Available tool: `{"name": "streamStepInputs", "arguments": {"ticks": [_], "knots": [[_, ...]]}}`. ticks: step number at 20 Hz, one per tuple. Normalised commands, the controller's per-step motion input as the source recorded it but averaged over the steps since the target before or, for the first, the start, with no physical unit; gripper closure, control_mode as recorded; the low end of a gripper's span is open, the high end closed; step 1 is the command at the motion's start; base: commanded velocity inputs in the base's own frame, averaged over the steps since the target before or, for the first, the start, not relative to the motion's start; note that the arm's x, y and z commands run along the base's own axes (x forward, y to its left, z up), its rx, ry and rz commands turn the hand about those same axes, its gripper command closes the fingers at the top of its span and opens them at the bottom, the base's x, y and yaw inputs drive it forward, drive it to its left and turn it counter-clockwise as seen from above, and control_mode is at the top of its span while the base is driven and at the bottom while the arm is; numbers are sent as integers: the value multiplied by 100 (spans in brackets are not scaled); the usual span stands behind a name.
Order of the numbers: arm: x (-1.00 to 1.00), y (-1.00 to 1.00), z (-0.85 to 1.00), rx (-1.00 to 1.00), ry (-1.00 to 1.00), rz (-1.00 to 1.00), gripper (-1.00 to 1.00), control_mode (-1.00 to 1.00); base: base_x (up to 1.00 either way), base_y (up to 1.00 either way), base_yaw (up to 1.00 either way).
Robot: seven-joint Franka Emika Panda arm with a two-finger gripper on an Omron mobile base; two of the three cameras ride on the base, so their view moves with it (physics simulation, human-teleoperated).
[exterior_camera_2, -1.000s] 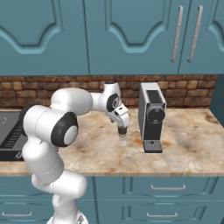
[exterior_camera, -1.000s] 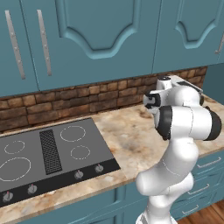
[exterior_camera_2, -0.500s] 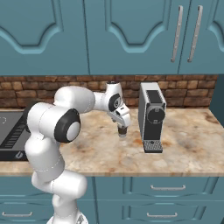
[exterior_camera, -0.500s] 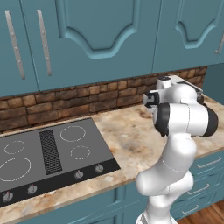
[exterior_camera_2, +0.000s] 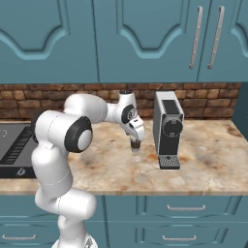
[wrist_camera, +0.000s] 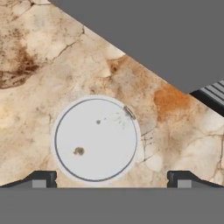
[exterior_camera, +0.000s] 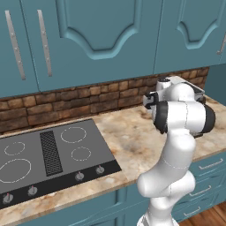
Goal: Move the drinks to the dining counter.
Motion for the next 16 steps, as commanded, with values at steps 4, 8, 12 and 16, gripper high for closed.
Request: {"name": "streamStepInputs", "arguments": {"ticks": [4,8,12,16], "knots": [[17,-1,0,1,0,-2,-100,-100,0,0,0],[17,-7,-4,1,0,-2,-100,-100,0,0,0],[15,-5,-12,0,0,-2,-100,-100,0,0,0],[4,-4,-21,0,0,-1,-100,-100,0,0,0]]}}
